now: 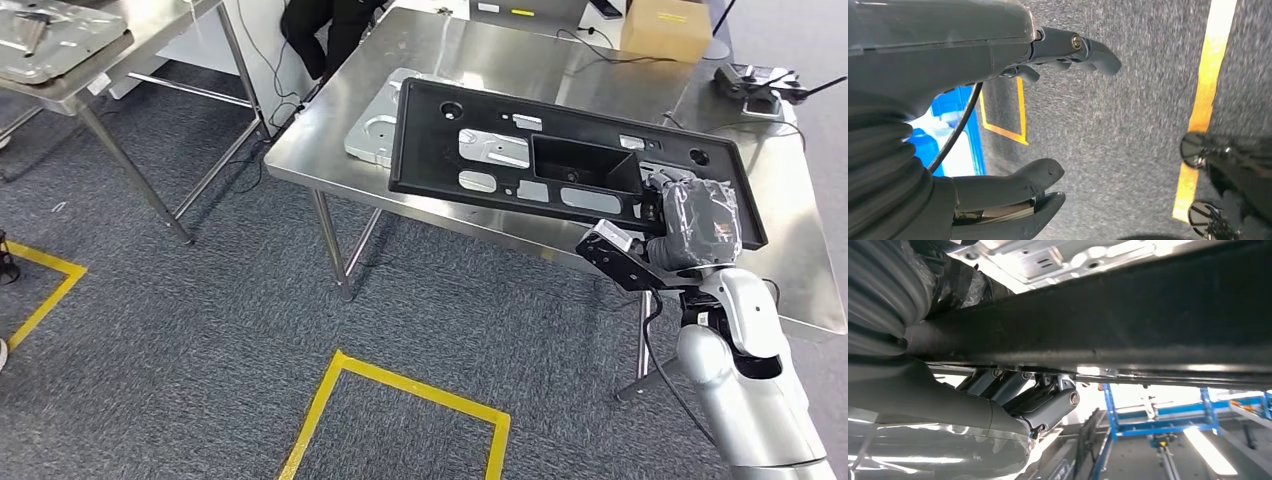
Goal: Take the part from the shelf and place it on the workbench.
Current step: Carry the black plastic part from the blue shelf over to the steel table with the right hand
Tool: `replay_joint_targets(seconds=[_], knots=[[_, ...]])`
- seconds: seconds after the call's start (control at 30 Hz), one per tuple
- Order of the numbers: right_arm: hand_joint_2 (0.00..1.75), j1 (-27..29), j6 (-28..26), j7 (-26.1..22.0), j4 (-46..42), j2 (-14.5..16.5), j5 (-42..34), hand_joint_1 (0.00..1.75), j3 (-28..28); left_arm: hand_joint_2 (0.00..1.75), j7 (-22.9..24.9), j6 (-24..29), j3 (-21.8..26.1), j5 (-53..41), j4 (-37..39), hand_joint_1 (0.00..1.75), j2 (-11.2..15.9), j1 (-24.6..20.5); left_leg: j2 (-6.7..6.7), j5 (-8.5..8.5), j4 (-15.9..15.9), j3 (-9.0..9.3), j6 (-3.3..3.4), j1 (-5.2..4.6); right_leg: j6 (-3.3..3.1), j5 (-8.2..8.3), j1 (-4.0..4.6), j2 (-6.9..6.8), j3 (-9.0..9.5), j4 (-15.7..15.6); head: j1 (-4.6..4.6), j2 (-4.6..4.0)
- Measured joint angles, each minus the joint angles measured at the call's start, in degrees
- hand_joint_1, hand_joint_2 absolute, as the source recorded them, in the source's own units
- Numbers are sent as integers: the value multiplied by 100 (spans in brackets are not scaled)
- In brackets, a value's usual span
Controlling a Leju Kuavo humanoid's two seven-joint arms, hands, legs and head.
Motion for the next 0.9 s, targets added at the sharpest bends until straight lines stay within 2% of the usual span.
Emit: replay_joint_targets(seconds=[0.03, 0.07, 0.13, 0.2, 0.23, 0.33, 0.6, 0.7, 0.8, 0.87, 0.9], knots=[[175, 0, 2, 10, 23, 1, 9, 175, 2, 175, 3, 2, 9, -8, 26, 0, 0, -1, 28, -12, 5, 5, -7, 3, 24, 11, -26, -16, -75, 131, 0, 0], [175, 0, 3, 18, 43, 2, 16, 175, 3, 175, 4, 3, 18, -10, 49, 0, 0, -4, 50, -26, 12, 14, -19, 8, 43, 134, -47, -26, -33, 30, 0, 0], [175, -7, 3, 25, 71, 2, 24, 175, 4, 175, 7, 5, 29, -12, 84, 0, 1, -10, 82, -73, 37, 45, -62, 21, 67, 525, -80, -57, 323, -695, 1, 0], [175, -25, 3, 24, 83, 3, 29, 175, 6, 175, 7, 8, 37, -14, 102, 0, 6, -20, 96, -129, 81, 53, -119, 2, 47, 719, -73, -72, 624, -1297, -1, 0], [175, -33, 4, 24, 89, 4, 32, 175, 7, 175, 7, 10, 43, -14, 108, 0, 12, -24, 99, -149, 95, 49, -117, -13, 31, 719, -66, -70, 674, -1405, -4, 0], [175, -39, 6, 26, 116, 11, 39, 175, 11, 175, 7, 13, 66, -14, 131, 0, 30, -28, 105, -163, 82, 57, -60, -26, -8, 710, -47, -41, 683, -1422, -10, 0], [175, -48, 8, 25, 161, 15, 40, 175, 13, 175, 13, 14, 82, -15, 182, 0, 46, -31, 107, -139, 23, 89, -126, -15, -79, 692, -37, -43, 682, -1410, -9, 0], [175, -54, 8, 25, 179, 22, 40, 175, 13, 175, 13, 14, 84, -14, 189, 0, 67, -30, 107, -161, 60, 77, -106, -23, -75, 698, -51, -47, 681, -1408, -11, 0], [175, -68, 8, 24, 184, 29, 40, 175, 13, 175, 13, 13, 85, -14, 194, 0, 73, -33, 118, -103, -64, 138, -79, -5, -26, 716, -34, -43, 735, -1470, -10, 0], [175, -98, 7, 21, 190, 28, 40, 175, 15, 175, 13, 13, 85, -14, 207, 0, 70, -39, 145, -4, -249, 247, -62, 49, 10, 562, -19, -39, 664, -1256, 0, 0], [175, -111, 8, 20, 197, 28, 40, 175, 16, 175, 13, 13, 85, -14, 217, 0, 69, -40, 160, 28, -301, 284, -61, 74, 26, 405, -32, -38, 534, -966, 6, 0]])
